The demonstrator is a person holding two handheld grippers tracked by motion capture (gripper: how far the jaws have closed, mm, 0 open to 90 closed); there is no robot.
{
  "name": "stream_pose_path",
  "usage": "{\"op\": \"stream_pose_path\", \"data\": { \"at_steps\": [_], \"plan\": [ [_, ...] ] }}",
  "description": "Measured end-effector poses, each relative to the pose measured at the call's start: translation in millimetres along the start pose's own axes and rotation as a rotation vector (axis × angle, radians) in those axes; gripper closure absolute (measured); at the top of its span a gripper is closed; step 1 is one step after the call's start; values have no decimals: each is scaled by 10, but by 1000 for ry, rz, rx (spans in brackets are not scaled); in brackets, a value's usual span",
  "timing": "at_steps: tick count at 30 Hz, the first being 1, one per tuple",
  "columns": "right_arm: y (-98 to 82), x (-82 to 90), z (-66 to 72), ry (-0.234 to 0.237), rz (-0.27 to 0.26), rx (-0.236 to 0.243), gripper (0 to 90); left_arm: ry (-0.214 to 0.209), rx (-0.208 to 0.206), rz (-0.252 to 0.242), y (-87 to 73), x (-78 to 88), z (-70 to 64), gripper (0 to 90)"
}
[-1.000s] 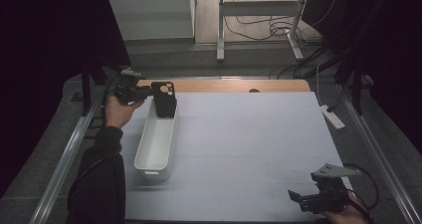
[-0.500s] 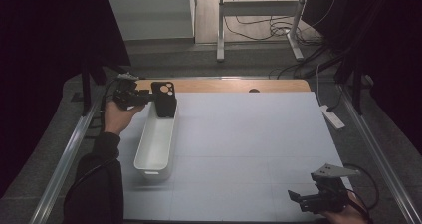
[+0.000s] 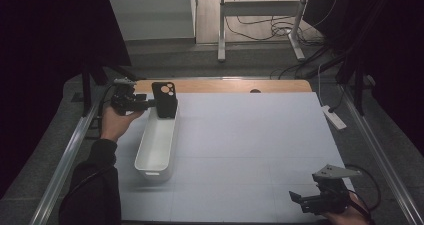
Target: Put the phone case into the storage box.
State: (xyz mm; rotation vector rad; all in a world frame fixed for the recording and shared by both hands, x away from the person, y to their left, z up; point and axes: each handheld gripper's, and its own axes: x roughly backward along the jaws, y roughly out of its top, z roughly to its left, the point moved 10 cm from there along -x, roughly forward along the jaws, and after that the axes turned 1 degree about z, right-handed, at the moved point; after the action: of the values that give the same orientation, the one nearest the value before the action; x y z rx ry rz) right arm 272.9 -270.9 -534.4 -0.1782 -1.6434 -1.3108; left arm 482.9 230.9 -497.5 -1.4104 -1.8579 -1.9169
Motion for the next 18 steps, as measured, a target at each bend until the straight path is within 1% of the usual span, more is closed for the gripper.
{"op": "stream_pose_path", "data": {
  "at_steps": [2,7,10,11,12,13,18],
  "plan": [
    [0,0,0,0,0,0,0,-11,5,0,-16,7,-19,340],
    [1,1,-1,-1,-2,-1,0,-10,-10,14,-66,16,-76,256],
    [1,1,0,0,-1,-2,0,-8,-13,15,-84,25,-110,232],
    [2,2,0,0,-2,-2,0,-19,-11,12,-89,29,-133,189],
    [2,2,0,0,-2,-2,0,-25,-9,11,-94,32,-148,189],
    [1,1,0,-1,-1,-1,0,-26,-7,8,-99,37,-164,154],
    [1,1,2,-2,-1,0,0,-38,-4,0,-136,62,-237,112]
  ]
}}
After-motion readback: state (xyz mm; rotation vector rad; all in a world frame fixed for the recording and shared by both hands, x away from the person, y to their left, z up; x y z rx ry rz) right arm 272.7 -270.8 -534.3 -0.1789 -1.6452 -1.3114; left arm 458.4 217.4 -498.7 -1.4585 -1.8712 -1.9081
